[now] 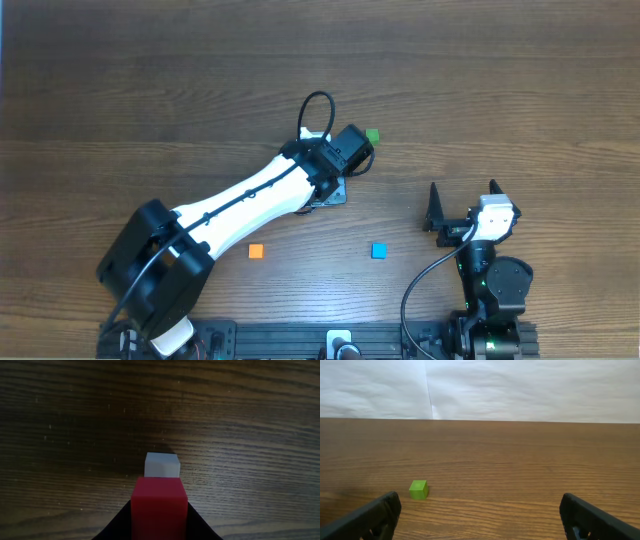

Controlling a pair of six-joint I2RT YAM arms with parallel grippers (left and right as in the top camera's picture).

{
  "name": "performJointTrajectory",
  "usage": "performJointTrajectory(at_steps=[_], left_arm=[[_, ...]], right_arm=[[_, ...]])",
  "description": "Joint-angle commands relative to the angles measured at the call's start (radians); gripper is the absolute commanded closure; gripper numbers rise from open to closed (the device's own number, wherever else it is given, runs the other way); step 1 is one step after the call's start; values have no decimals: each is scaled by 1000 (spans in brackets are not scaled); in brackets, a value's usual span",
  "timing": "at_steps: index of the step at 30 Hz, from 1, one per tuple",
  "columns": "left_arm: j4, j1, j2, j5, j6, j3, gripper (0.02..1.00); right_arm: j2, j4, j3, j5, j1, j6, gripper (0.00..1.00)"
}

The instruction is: Stack Cubes

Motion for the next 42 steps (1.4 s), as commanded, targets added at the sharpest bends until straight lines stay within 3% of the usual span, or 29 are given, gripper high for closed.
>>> performJointTrajectory(at_steps=[1, 42], left_arm=[[17, 8, 40, -4, -18, -1, 980], [43, 10, 76, 2, -18, -1, 976]], right_arm=[[-5, 0, -7, -7, 5, 0, 7], [-5, 0, -7, -7, 5, 0, 9]])
